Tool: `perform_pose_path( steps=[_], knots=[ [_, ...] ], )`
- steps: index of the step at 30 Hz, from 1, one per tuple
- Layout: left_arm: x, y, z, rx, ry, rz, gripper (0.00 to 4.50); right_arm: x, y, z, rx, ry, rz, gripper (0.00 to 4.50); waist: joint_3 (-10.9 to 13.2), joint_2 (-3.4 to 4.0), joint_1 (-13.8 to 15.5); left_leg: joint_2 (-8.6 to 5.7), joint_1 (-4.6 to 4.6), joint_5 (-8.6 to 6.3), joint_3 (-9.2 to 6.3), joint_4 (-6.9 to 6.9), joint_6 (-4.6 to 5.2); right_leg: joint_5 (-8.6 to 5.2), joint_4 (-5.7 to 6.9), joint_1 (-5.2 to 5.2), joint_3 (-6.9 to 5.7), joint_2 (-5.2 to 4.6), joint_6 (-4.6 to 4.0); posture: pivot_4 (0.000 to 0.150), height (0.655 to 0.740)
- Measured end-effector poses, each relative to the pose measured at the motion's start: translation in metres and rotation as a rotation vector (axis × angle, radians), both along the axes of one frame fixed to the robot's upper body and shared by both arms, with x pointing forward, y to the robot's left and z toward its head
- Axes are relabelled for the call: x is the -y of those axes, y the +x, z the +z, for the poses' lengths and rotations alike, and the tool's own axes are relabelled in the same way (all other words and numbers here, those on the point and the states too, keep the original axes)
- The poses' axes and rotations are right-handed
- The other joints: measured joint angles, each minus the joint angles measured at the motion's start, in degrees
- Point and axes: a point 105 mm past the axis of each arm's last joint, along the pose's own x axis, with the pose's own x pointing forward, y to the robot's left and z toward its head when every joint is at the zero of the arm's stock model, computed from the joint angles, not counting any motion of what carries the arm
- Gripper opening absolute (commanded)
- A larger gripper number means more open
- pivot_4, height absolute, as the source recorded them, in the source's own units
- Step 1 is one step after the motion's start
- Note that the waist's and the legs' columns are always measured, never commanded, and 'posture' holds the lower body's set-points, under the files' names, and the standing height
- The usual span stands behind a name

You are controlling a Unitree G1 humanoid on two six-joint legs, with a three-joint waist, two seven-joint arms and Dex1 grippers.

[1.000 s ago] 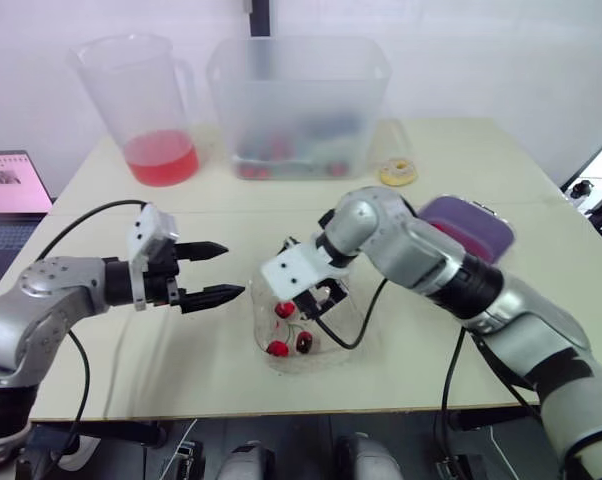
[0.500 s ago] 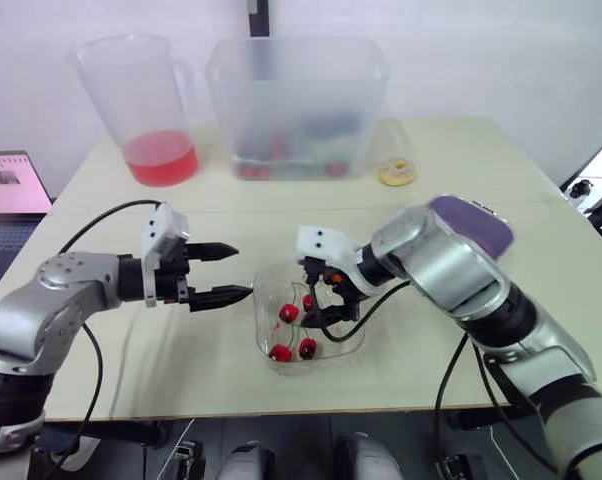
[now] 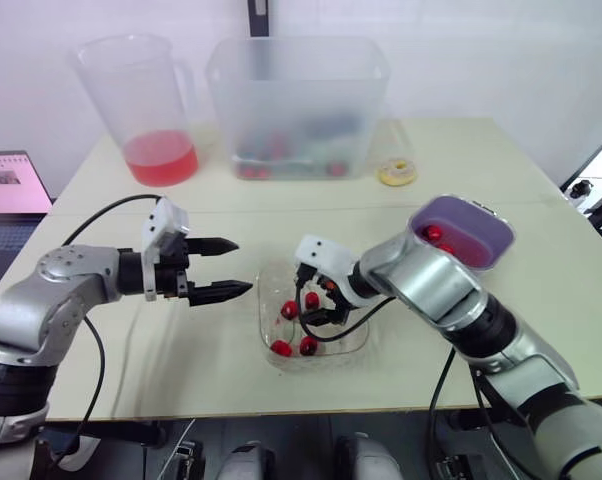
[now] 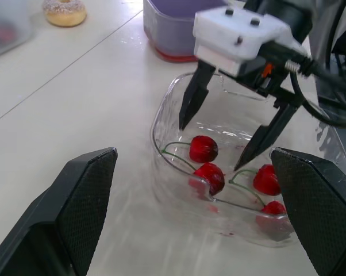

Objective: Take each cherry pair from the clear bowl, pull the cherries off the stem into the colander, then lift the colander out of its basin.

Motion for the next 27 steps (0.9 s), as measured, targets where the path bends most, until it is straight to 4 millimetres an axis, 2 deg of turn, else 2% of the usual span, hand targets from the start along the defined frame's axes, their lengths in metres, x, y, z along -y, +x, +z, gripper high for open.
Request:
perform_pose_path(
  steps=[2, 14, 15, 17, 23, 27],
  knots=[
    [0.000, 0.000, 0.000, 0.000, -0.001, 0.000, 4.50, -0.001, 0.001, -0.003, 0.006, -0.008, 0.002, 2.20, 0.00, 0.00, -0.01, 0.00, 0.00, 0.00, 0.00, 0.00, 0.00, 0.00, 0.00, 0.00, 0.00, 0.00, 0.00, 0.150, 0.6863],
    [0.001, -0.001, -0.001, 0.000, 0.002, 0.002, 4.50, -0.006, 0.004, -0.006, 0.033, -0.012, 0.020, 2.20, 0.00, 0.00, 0.00, 0.00, 0.00, 0.00, 0.00, 0.00, 0.01, 0.00, 0.00, 0.00, 0.00, 0.00, 0.00, 0.150, 0.6863],
    [0.001, -0.001, -0.001, 0.001, 0.002, 0.001, 4.50, -0.006, 0.004, -0.006, 0.034, -0.012, 0.018, 1.68, 0.00, 0.00, 0.00, 0.00, 0.00, 0.00, -0.01, 0.00, 0.01, 0.00, 0.00, 0.00, 0.00, 0.00, 0.00, 0.150, 0.6863],
    [0.001, -0.001, -0.001, 0.001, 0.002, 0.001, 4.50, -0.007, 0.003, -0.007, 0.032, -0.009, 0.021, 0.95, 0.00, 0.00, -0.01, 0.00, 0.00, 0.00, 0.00, 0.00, 0.01, 0.00, 0.00, 0.00, 0.00, 0.00, 0.00, 0.150, 0.6863],
    [0.001, -0.001, -0.002, 0.000, -0.002, 0.008, 4.50, -0.006, -0.001, -0.005, 0.025, -0.005, 0.025, 0.95, 0.00, 0.00, 0.02, 0.00, 0.00, 0.00, -0.01, -0.01, 0.01, 0.00, 0.00, 0.00, 0.00, 0.00, 0.00, 0.150, 0.6863],
    [0.004, 0.001, -0.002, -0.003, -0.027, 0.017, 4.50, -0.005, -0.006, 0.006, 0.031, 0.014, 0.034, 0.95, 0.00, 0.00, 0.08, 0.00, 0.00, 0.00, -0.01, 0.00, 0.01, 0.00, 0.00, 0.00, 0.01, 0.00, 0.00, 0.150, 0.6863]
  ],
)
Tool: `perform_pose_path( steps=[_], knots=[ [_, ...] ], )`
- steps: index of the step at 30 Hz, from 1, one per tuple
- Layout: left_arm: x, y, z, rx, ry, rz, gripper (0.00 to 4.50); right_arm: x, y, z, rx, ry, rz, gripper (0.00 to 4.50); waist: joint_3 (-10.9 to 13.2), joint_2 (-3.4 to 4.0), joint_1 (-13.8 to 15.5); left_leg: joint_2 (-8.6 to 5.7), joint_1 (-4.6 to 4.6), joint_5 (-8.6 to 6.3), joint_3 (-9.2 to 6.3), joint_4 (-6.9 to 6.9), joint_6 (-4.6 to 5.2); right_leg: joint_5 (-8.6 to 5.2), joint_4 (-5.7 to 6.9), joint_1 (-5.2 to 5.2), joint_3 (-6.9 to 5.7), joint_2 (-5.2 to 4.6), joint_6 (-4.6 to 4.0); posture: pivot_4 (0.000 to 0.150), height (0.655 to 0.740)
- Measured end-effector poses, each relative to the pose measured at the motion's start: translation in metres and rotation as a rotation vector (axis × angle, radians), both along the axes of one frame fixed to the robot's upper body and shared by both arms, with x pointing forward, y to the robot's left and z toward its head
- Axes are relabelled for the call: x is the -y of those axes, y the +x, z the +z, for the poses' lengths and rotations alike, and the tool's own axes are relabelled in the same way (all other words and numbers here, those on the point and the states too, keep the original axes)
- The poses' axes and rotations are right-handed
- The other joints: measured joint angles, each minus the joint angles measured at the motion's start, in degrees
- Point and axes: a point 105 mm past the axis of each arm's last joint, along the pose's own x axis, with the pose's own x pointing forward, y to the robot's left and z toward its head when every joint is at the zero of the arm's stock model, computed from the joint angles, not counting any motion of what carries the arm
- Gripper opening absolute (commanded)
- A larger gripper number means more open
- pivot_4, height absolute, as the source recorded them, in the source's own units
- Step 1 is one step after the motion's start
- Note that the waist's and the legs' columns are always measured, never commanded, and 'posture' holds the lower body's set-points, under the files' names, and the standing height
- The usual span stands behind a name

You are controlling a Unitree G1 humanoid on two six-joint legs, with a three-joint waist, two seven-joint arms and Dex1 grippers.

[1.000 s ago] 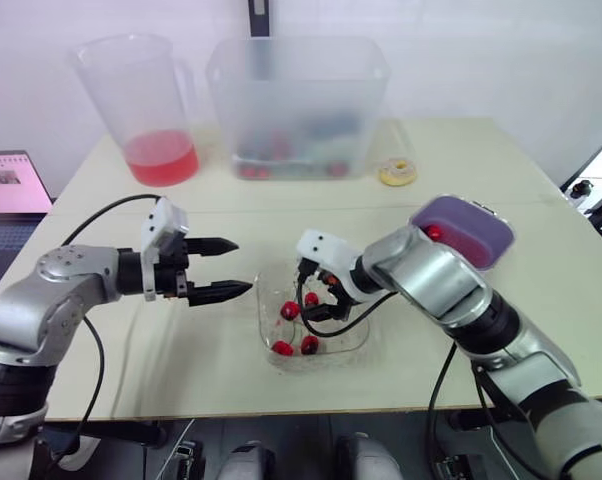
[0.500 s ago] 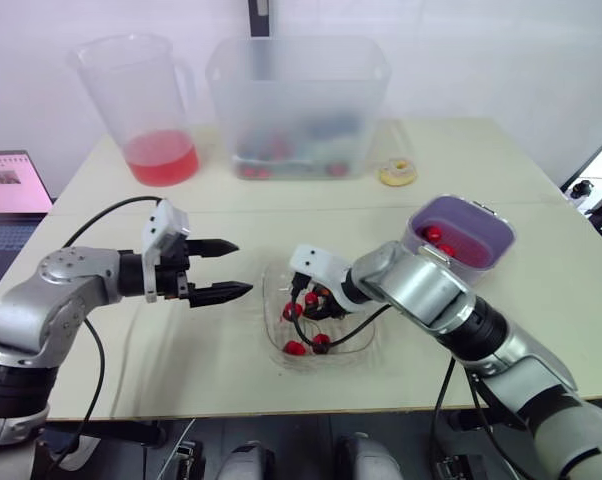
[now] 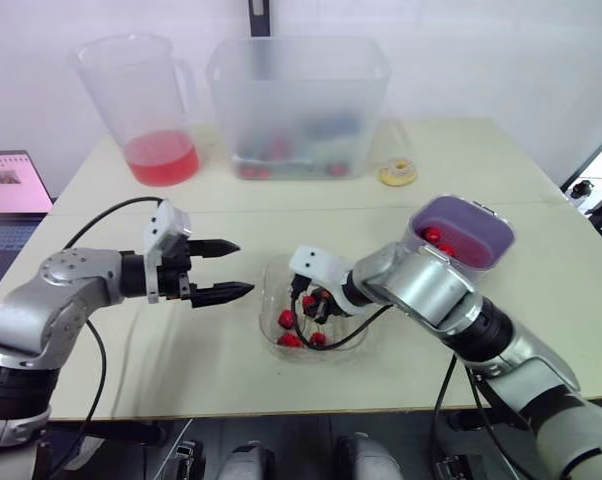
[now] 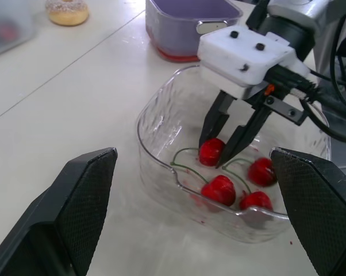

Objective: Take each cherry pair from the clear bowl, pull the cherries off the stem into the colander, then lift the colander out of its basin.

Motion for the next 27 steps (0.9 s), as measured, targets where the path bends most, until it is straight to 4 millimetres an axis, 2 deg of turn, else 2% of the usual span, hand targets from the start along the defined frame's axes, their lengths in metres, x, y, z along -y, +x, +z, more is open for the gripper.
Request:
perform_pose_path(
  steps=[5, 8, 10, 14, 17, 22, 27],
  knots=[
    [0.004, 0.005, 0.006, -0.014, -0.044, 0.015, 4.50, -0.001, -0.005, 0.034, 0.092, 0.061, 0.103, 0.95, 0.00, 0.00, 0.00, 0.00, 0.00, 0.00, -0.02, -0.02, 0.00, 0.00, -0.01, 0.00, 0.00, 0.01, 0.00, 0.150, 0.6863],
    [0.008, 0.011, 0.016, -0.028, -0.117, 0.032, 4.50, -0.003, -0.011, 0.058, 0.193, 0.126, 0.229, 0.95, 0.00, -0.02, 0.10, 0.00, -0.01, -0.01, -0.02, 0.00, 0.01, 0.00, -0.02, 0.01, 0.01, 0.01, 0.01, 0.150, 0.6863],
    [0.010, 0.016, 0.029, -0.037, -0.207, 0.045, 4.50, 0.001, -0.013, 0.080, 0.350, 0.154, 0.320, 0.95, 0.00, -0.05, 0.25, 0.00, -0.01, 0.00, -0.02, 0.00, 0.01, 0.00, -0.03, 0.02, 0.01, 0.00, 0.01, 0.150, 0.6863],
    [0.010, 0.021, 0.059, -0.030, -0.347, 0.051, 4.50, 0.012, -0.002, 0.107, 0.705, 0.093, 0.368, 0.95, -0.03, -0.12, 0.05, 0.00, 0.04, 0.00, 0.02, 0.00, 0.00, 0.00, -0.01, 0.03, 0.03, 0.00, 0.01, 0.150, 0.6863],
    [0.016, 0.025, 0.076, -0.043, -0.442, 0.041, 4.50, 0.003, 0.005, 0.126, 0.883, 0.169, 0.352, 0.95, -0.03, -0.12, -0.27, 0.06, 0.10, 0.02, 0.08, -0.01, -0.03, 0.00, 0.03, 0.03, 0.04, 0.03, 0.01, 0.150, 0.6863],
    [0.028, 0.037, 0.086, -0.063, -0.548, 0.080, 4.50, -0.005, 0.023, 0.141, 1.133, 0.186, 0.324, 0.95, -0.04, -0.14, 0.10, 0.00, 0.08, 0.02, 0.06, 0.05, -0.04, 0.00, 0.02, 0.09, 0.03, -0.02, 0.02, 0.150, 0.6863],
    [0.031, 0.040, 0.086, -0.066, -0.567, 0.100, 4.50, 0.003, 0.033, 0.132, 1.273, 0.131, 0.311, 0.95, -0.03, -0.15, 0.03, 0.01, 0.09, 0.02, 0.04, 0.05, -0.05, 0.00, 0.00, 0.11, 0.02, 0.00, 0.02, 0.150, 0.6863]
  ],
)
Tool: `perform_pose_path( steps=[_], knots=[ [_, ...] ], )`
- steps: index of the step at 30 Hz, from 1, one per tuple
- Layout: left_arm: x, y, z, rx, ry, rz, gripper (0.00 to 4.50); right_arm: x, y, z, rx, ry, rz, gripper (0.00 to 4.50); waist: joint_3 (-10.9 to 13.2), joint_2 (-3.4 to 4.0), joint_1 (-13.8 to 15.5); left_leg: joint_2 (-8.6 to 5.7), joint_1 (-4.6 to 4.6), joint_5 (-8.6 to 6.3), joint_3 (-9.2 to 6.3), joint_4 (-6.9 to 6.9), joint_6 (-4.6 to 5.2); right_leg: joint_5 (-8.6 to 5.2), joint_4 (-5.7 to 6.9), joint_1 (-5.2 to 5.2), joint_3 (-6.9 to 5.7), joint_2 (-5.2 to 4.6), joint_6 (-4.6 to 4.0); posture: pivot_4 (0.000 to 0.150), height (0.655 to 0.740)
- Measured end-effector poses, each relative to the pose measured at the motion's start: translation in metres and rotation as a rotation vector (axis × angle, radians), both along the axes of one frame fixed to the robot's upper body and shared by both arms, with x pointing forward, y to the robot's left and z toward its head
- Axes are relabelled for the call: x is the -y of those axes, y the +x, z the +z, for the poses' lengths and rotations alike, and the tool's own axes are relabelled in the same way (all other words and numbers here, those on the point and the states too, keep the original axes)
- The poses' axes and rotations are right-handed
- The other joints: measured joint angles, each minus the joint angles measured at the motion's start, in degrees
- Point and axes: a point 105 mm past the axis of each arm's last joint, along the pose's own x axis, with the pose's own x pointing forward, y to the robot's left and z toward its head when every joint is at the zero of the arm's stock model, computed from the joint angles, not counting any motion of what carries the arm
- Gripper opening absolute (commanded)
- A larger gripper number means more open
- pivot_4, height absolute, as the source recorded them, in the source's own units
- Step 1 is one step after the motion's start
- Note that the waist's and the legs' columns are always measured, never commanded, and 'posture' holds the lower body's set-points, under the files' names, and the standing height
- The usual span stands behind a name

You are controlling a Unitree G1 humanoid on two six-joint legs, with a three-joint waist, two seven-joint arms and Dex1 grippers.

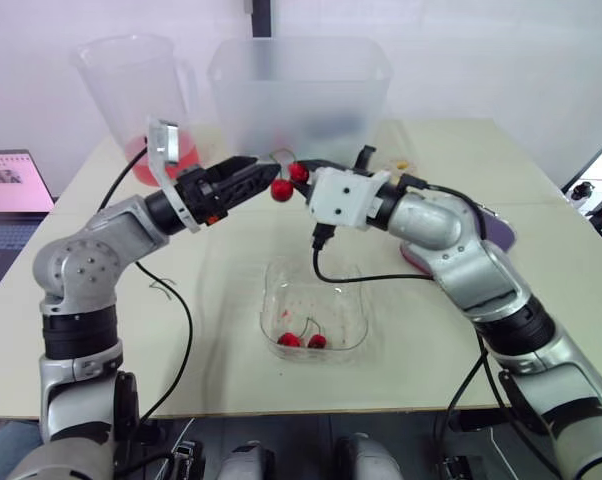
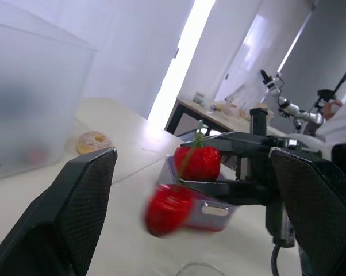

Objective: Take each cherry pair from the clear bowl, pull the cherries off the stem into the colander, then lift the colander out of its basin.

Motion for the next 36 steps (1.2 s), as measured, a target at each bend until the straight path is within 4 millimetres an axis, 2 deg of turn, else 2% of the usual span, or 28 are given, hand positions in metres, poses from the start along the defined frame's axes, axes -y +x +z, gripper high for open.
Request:
perform_pose_path(
  steps=[2, 5, 9, 16, 19, 23, 35, 36],
  knots=[
    [0.002, 0.000, 0.002, 0.007, 0.002, -0.006, 4.50, 0.001, -0.003, -0.006, 0.074, -0.035, 0.005, 0.95, 0.00, 0.00, -0.06, 0.01, 0.00, 0.00, 0.01, 0.00, 0.00, 0.00, 0.00, 0.00, 0.00, 0.00, 0.00, 0.150, 0.6863],
    [0.005, -0.001, 0.007, 0.027, 0.001, -0.013, 4.50, -0.003, -0.007, -0.017, 0.099, -0.057, 0.027, 0.95, 0.00, 0.00, -0.09, 0.01, 0.01, 0.01, 0.01, 0.01, -0.01, 0.00, 0.01, 0.00, 0.00, 0.01, 0.00, 0.150, 0.6863],
    [0.012, -0.002, 0.005, 0.026, 0.006, -0.039, 4.50, -0.009, -0.010, -0.018, 0.098, -0.035, 0.051, 0.95, 0.00, 0.00, -0.10, 0.02, 0.01, 0.01, 0.01, 0.01, -0.01, 0.00, 0.00, 0.00, 0.00, 0.02, 0.00, 0.150, 0.6863],
    [0.026, -0.010, -0.002, 0.047, 0.058, -0.091, 4.50, -0.012, -0.010, -0.018, -0.046, 0.085, 0.082, 0.95, 0.00, 0.00, -0.01, 0.02, 0.01, 0.01, -0.03, 0.07, -0.01, 0.00, 0.01, 0.05, -0.01, 0.02, 0.00, 0.150, 0.6863],
    [0.025, -0.009, 0.000, 0.061, 0.051, -0.085, 3.70, -0.012, -0.010, -0.015, -0.081, 0.124, 0.093, 0.90, 0.00, 0.00, -0.07, 0.02, 0.01, 0.01, -0.03, 0.06, -0.01, 0.00, 0.01, 0.05, -0.01, 0.02, 0.00, 0.150, 0.6863],
    [0.025, -0.009, 0.000, 0.063, 0.048, -0.085, 1.83, -0.012, -0.009, -0.015, -0.112, 0.143, 0.096, 0.90, 0.00, 0.00, -0.01, 0.01, 0.01, 0.01, -0.03, 0.06, -0.01, 0.00, 0.01, 0.05, -0.01, 0.02, 0.00, 0.150, 0.6863],
    [0.022, -0.007, 0.002, 0.065, 0.034, -0.057, 1.83, -0.014, -0.009, -0.018, -0.151, 0.151, 0.107, 0.90, 0.00, 0.00, -0.04, 0.01, 0.01, 0.01, -0.04, 0.06, -0.01, 0.00, 0.02, 0.05, -0.01, 0.02, 0.00, 0.150, 0.6863],
    [0.022, -0.006, 0.003, 0.066, 0.033, -0.055, 1.56, -0.014, -0.009, -0.018, -0.151, 0.151, 0.107, 0.90, 0.00, 0.00, -0.03, 0.01, 0.01, 0.01, -0.03, 0.06, -0.01, 0.00, 0.02, 0.05, -0.01, 0.02, 0.00, 0.150, 0.6863]
  ],
)
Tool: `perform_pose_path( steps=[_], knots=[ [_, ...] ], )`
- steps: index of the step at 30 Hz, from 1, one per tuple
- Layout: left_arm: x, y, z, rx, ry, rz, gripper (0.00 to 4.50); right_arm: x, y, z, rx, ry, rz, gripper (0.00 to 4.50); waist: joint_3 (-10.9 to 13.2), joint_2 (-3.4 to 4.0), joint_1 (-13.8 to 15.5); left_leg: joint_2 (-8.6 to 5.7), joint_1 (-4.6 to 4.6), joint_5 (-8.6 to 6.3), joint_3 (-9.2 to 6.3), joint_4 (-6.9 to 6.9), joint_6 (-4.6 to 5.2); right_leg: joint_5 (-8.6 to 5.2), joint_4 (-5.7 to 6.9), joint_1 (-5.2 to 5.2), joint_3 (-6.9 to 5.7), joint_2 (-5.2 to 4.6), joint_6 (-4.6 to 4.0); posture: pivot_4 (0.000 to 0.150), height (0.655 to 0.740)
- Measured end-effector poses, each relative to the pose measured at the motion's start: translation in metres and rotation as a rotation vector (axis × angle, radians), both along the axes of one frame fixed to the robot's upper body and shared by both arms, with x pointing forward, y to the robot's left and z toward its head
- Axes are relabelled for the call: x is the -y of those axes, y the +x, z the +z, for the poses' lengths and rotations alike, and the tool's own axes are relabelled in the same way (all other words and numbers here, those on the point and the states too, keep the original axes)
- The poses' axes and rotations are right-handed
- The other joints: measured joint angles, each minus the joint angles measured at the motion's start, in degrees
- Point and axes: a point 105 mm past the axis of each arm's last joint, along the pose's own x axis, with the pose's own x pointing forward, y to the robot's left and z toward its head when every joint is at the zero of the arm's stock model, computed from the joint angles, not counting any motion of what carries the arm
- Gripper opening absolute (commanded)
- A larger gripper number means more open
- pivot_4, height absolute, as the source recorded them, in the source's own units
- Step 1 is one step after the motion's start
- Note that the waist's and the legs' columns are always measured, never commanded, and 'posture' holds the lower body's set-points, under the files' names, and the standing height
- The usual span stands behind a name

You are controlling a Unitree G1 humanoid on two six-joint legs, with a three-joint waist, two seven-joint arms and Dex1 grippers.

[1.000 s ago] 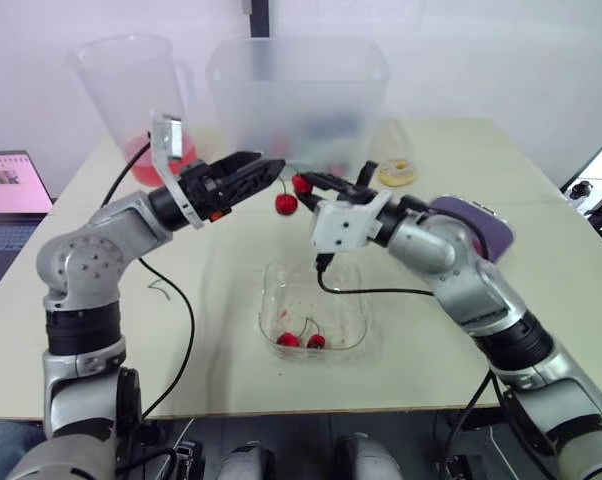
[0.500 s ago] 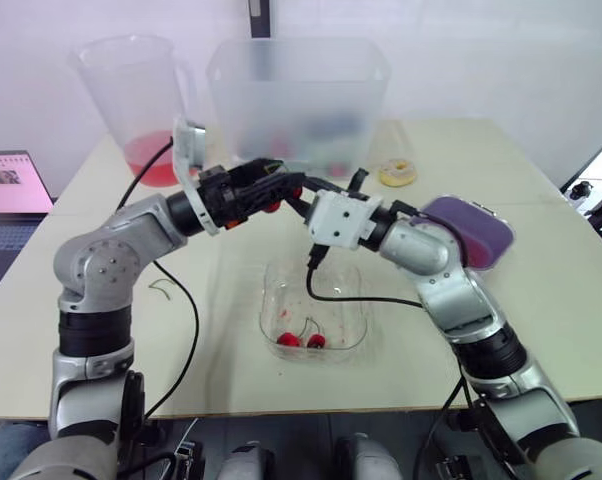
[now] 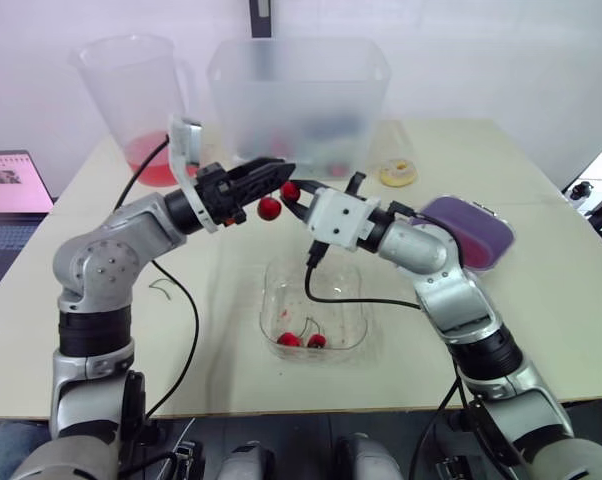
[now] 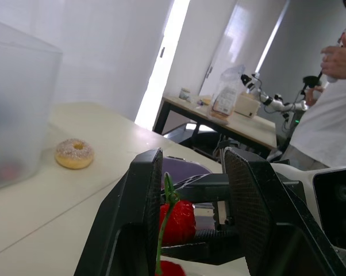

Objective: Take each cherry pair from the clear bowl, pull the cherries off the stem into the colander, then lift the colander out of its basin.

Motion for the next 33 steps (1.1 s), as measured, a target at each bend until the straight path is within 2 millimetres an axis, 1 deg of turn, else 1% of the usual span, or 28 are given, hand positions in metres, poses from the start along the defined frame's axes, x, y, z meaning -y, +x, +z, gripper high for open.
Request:
perform_pose_path(
  steps=[2, 3, 4, 10, 12, 13, 15, 16, 17, 18, 19, 20, 22, 24, 25, 26, 27, 28, 29, 31, 33],
  knots=[
    [-0.001, 0.001, 0.000, 0.008, 0.004, 0.010, 1.01, 0.000, -0.001, 0.001, 0.002, 0.000, 0.002, 0.90, 0.00, 0.00, 0.00, 0.00, 0.00, 0.00, 0.00, 0.00, 0.00, 0.00, 0.00, 0.00, 0.00, 0.00, 0.00, 0.150, 0.6863],
    [0.000, 0.002, -0.001, 0.009, 0.009, 0.015, 0.42, -0.001, -0.001, 0.001, 0.002, 0.000, 0.004, 0.90, 0.00, 0.00, -0.01, 0.00, 0.00, 0.00, 0.00, 0.00, 0.00, 0.00, 0.00, 0.00, 0.00, 0.00, 0.00, 0.150, 0.6863],
    [0.000, 0.002, -0.001, 0.010, 0.011, 0.015, 0.03, -0.001, -0.001, 0.001, 0.001, 0.000, 0.004, 0.90, 0.00, 0.00, 0.00, 0.00, 0.00, 0.00, 0.00, 0.00, 0.00, 0.00, 0.00, 0.00, 0.00, 0.00, 0.00, 0.150, 0.6863],
    [-0.001, 0.005, -0.002, 0.018, 0.021, 0.033, 0.03, -0.003, -0.005, 0.001, -0.019, 0.008, 0.028, 0.90, 0.00, 0.00, -0.02, 0.00, 0.00, 0.00, 0.00, 0.00, 0.00, 0.00, 0.00, 0.00, 0.00, 0.00, 0.00, 0.150, 0.6863],
    [-0.002, 0.006, -0.003, 0.019, 0.031, 0.042, 0.00, -0.004, -0.007, -0.001, -0.046, 0.021, 0.048, 1.61, 0.00, 0.00, 0.02, 0.00, 0.00, 0.00, 0.00, 0.00, 0.00, 0.00, 0.00, 0.00, 0.00, 0.00, 0.00, 0.150, 0.6863],
    [-0.002, 0.007, -0.004, 0.018, 0.031, 0.044, 0.00, -0.004, -0.008, -0.001, -0.060, 0.028, 0.060, 1.85, 0.00, 0.00, 0.03, 0.00, 0.00, 0.00, 0.00, 0.00, 0.00, 0.00, 0.00, 0.00, 0.00, 0.00, 0.00, 0.150, 0.6863],
    [-0.003, 0.007, -0.004, 0.018, 0.029, 0.045, 0.00, -0.004, -0.010, -0.003, -0.085, 0.036, 0.081, 2.72, 0.00, 0.00, 0.03, 0.00, 0.00, 0.00, 0.00, 0.00, 0.00, 0.00, 0.00, 0.00, 0.00, 0.00, 0.00, 0.150, 0.6863],
    [-0.003, 0.007, -0.004, 0.019, 0.029, 0.045, 0.00, -0.003, -0.011, -0.004, -0.090, 0.036, 0.085, 3.23, 0.00, 0.00, 0.02, 0.00, 0.00, 0.00, 0.00, 0.00, 0.00, 0.00, 0.00, 0.00, 0.00, 0.00, 0.00, 0.150, 0.6863],
    [-0.003, 0.007, -0.004, 0.019, 0.029, 0.045, 0.00, -0.001, -0.012, -0.005, -0.084, 0.012, 0.091, 3.69, 0.00, 0.00, 0.08, -0.01, 0.00, 0.00, -0.01, 0.00, 0.00, 0.00, 0.00, 0.00, 0.00, 0.00, 0.00, 0.150, 0.6863],
    [-0.003, 0.007, -0.003, 0.019, 0.030, 0.047, 0.00, 0.004, -0.012, -0.007, -0.072, -0.021, 0.087, 4.27, 0.00, 0.00, 0.13, -0.03, 0.00, 0.00, -0.02, 0.00, 0.00, 0.00, -0.01, 0.01, 0.00, -0.01, 0.00, 0.150, 0.6863],
    [-0.004, 0.008, -0.003, 0.020, 0.033, 0.050, 0.00, 0.012, -0.012, -0.008, -0.059, -0.053, 0.081, 4.44, 0.00, 0.00, 0.19, -0.05, 0.00, 0.00, -0.02, 0.00, 0.00, 0.00, -0.02, 0.03, 0.00, -0.02, 0.00, 0.150, 0.6863],
    [-0.006, 0.007, -0.003, 0.022, 0.039, 0.053, 0.00, 0.019, -0.011, -0.009, -0.061, -0.069, 0.076, 4.44, 0.01, -0.01, 0.18, -0.05, 0.00, 0.00, -0.02, 0.01, 0.00, 0.00, -0.02, 0.04, 0.00, -0.02, 0.00, 0.150, 0.6863],
    [-0.010, 0.006, -0.002, 0.027, 0.048, 0.055, 0.00, 0.037, -0.007, -0.003, -0.108, -0.035, 0.058, 4.44, 0.01, -0.01, 0.06, -0.02, 0.01, 0.00, -0.01, 0.00, 0.00, 0.00, -0.01, 0.03, 0.00, -0.01, 0.00, 0.150, 0.6863],
    [-0.011, 0.004, -0.002, 0.027, 0.057, 0.044, 0.00, 0.051, -0.001, 0.006, -0.219, 0.080, 0.048, 4.44, 0.01, -0.01, 0.03, 0.02, 0.02, 0.00, -0.02, 0.00, 0.01, 0.00, 0.00, 0.04, -0.02, 0.01, 0.00, 0.150, 0.6863],
    [-0.011, 0.003, -0.003, 0.024, 0.057, 0.030, 0.00, 0.056, 0.003, 0.010, -0.315, 0.184, 0.056, 4.44, 0.01, -0.01, -0.13, 0.05, 0.03, 0.00, -0.01, 0.00, 0.00, 0.00, 0.00, 0.04, -0.02, 0.02, 0.00, 0.150, 0.6863],
    [-0.010, 0.002, -0.004, 0.020, 0.057, 0.021, 0.00, 0.056, 0.004, 0.013, -0.393, 0.261, 0.079, 4.44, 0.01, 0.00, -0.16, 0.06, 0.03, 0.00, -0.01, -0.01, 0.00, 0.00, 0.01, 0.03, -0.02, 0.02, 0.00, 0.150, 0.6863],
    [-0.010, 0.000, -0.006, 0.015, 0.057, 0.011, 0.00, 0.056, 0.004, 0.018, -0.568, 0.418, 0.158, 4.44, 0.01, 0.00, -0.32, 0.11, 0.02, 0.00, -0.02, 0.00, 0.00, 0.01, 0.03, 0.03, -0.02, 0.05, -0.02, 0.150, 0.6863],
    [-0.009, -0.001, -0.007, 0.012, 0.058, -0.002, 0.00, 0.053, 0.001, 0.024, -0.714, 0.522, 0.247, 4.44, 0.02, 0.02, -0.26, 0.11, 0.02, 0.00, -0.02, 0.01, 0.00, 0.01, 0.09, 0.02, -0.04, 0.04, -0.02, 0.150, 0.6863],
    [-0.007, -0.002, -0.008, 0.005, 0.059, -0.016, 0.00, 0.048, -0.005, 0.031, -0.833, 0.582, 0.342, 4.44, 0.03, 0.03, -0.19, 0.11, 0.02, 0.00, -0.04, 0.01, 0.00, 0.01, 0.09, 0.02, -0.06, 0.03, -0.02, 0.150, 0.6863],
    [-0.006, -0.005, -0.008, -0.003, 0.061, -0.036, 0.00, 0.038, -0.020, 0.043, -0.948, 0.583, 0.472, 4.44, 0.03, 0.04, -0.02, 0.09, 0.02, 0.00, -0.06, -0.02, 0.00, 0.01, 0.05, 0.03, -0.06, 0.02, -0.02, 0.150, 0.6863],
    [-0.004, -0.009, -0.010, -0.012, 0.062, -0.055, 0.00, 0.030, -0.027, 0.040, -1.016, 0.541, 0.500, 4.44, 0.02, 0.03, 0.18, 0.02, 0.02, -0.01, -0.08, -0.01, 0.01, 0.01, 0.00, 0.07, -0.06, -0.01, -0.02, 0.150, 0.6863]
  ],
)
